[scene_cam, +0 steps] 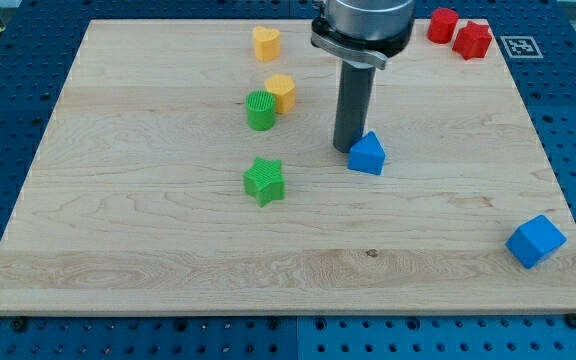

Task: Push the blue triangle closer to the blue cube

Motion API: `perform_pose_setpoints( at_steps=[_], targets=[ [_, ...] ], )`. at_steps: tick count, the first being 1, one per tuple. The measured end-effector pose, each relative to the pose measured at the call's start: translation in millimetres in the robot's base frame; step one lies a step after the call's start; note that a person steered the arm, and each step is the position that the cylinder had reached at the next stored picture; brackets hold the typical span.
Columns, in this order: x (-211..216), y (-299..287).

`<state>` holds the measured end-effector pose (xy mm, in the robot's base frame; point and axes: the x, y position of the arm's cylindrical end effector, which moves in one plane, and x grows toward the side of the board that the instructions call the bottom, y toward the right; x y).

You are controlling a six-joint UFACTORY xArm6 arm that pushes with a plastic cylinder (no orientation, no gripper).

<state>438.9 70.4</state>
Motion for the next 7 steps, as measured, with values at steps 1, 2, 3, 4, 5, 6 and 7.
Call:
perform_pose_setpoints(
  at_steps=[1,2,3,4,5,6,7],
  targets=[
    [19.2,20.6],
    [34.4,49.7],
    [46.7,76.0],
    [57.5,92.0],
    [61.5,111.4],
    [68.8,134.8],
    [69.7,138.0]
  ],
)
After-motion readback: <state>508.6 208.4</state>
